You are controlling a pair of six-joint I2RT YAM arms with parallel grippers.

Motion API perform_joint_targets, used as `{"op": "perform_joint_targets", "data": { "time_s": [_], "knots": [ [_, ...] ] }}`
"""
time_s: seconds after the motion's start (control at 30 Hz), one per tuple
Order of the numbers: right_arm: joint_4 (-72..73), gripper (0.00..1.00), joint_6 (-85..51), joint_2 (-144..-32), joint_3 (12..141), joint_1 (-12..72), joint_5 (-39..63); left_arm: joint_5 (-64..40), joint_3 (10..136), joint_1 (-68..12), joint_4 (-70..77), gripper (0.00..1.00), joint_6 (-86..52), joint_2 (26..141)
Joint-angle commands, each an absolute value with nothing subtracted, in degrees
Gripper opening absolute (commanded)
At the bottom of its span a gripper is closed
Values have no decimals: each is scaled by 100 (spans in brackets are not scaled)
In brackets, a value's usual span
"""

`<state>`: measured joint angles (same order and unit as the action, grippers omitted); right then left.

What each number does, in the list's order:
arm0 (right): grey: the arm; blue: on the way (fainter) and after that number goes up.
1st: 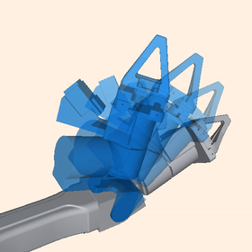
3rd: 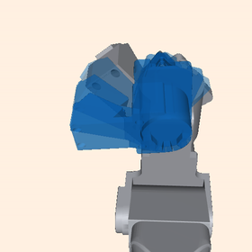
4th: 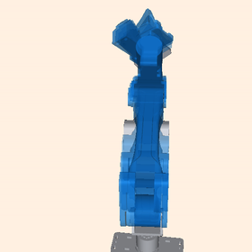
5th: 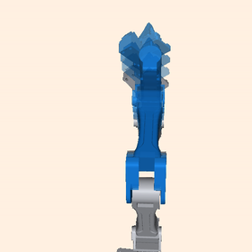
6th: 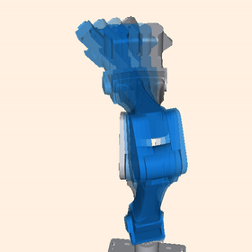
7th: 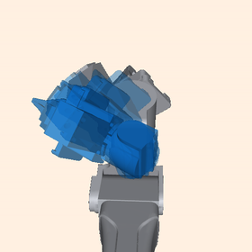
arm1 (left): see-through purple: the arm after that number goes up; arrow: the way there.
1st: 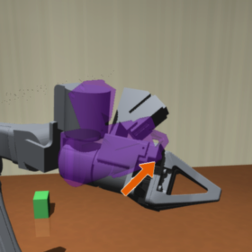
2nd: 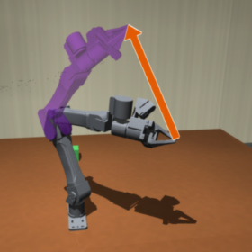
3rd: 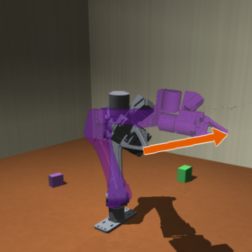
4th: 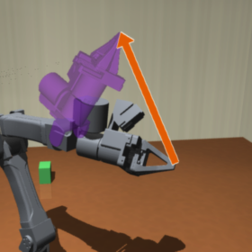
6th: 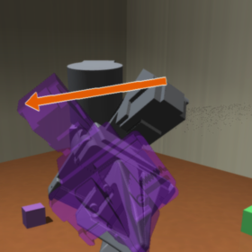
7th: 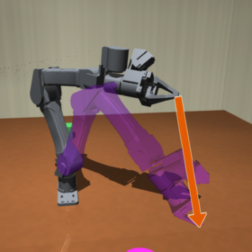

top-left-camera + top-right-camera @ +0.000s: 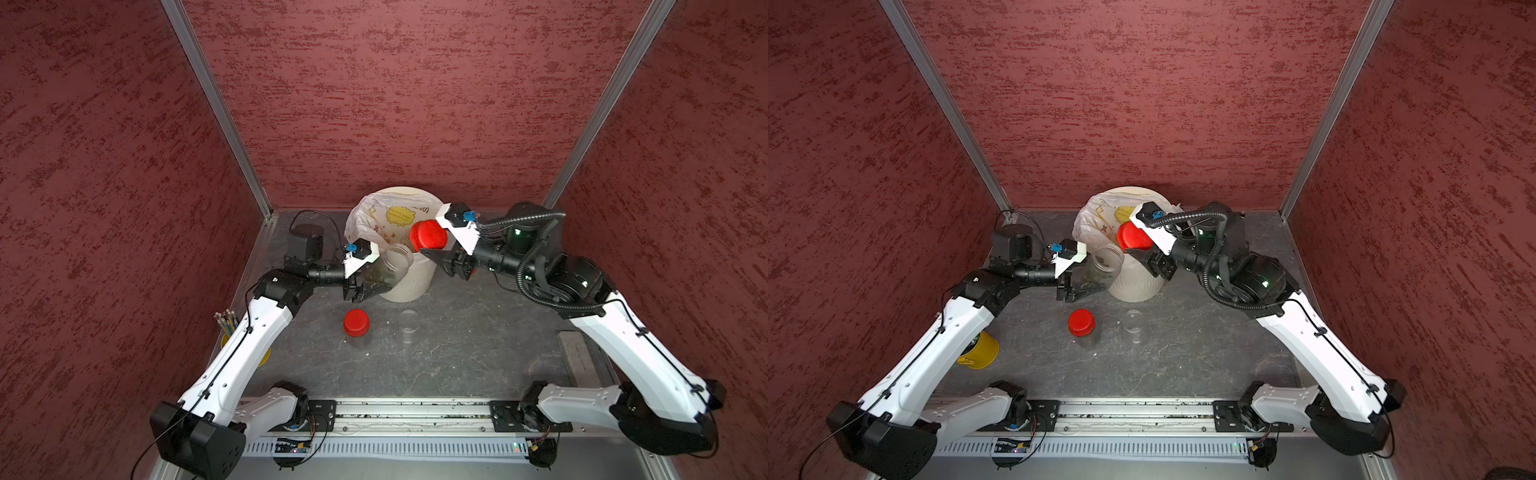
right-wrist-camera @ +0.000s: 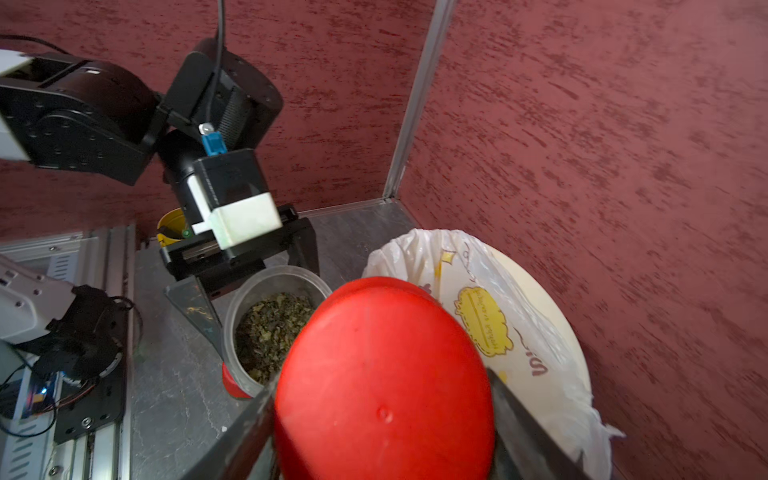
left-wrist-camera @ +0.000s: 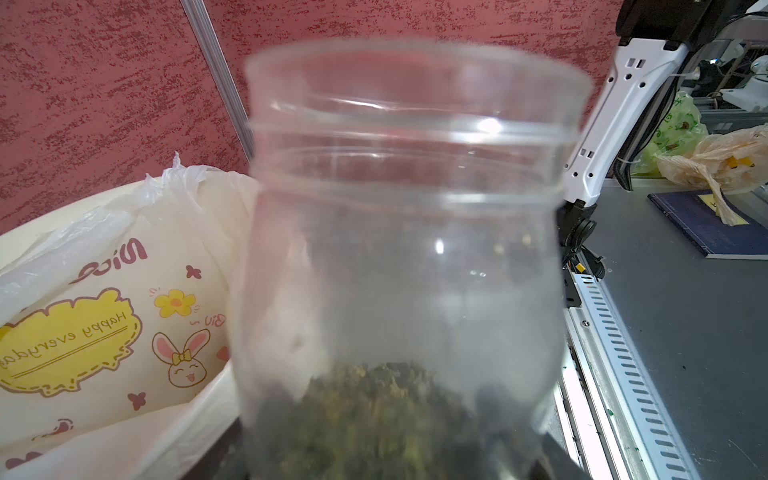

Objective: Empty moldy tea leaves from jars
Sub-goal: Place the lid at the center of the board.

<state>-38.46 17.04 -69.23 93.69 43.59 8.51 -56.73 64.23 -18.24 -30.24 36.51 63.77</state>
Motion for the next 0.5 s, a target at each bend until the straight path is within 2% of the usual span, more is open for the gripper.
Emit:
{"op": "perform_joint_targets", "data": {
  "time_s": [0.0, 0.2, 0.47],
  "knots": [
    [-3877, 35, 832, -6640, 8968, 4234, -54, -5736, 6531, -1789, -2786, 63, 3657, 6286],
    [-3992, 35, -243, -6010, 7815, 3949, -687, -5693, 6544, -1767, -2664, 63, 3670, 6267],
    [-3591, 35, -1408, -5489, 6120, 3362, -552, -5678, 6584, -1718, -2561, 63, 3678, 6232]
  ]
}}
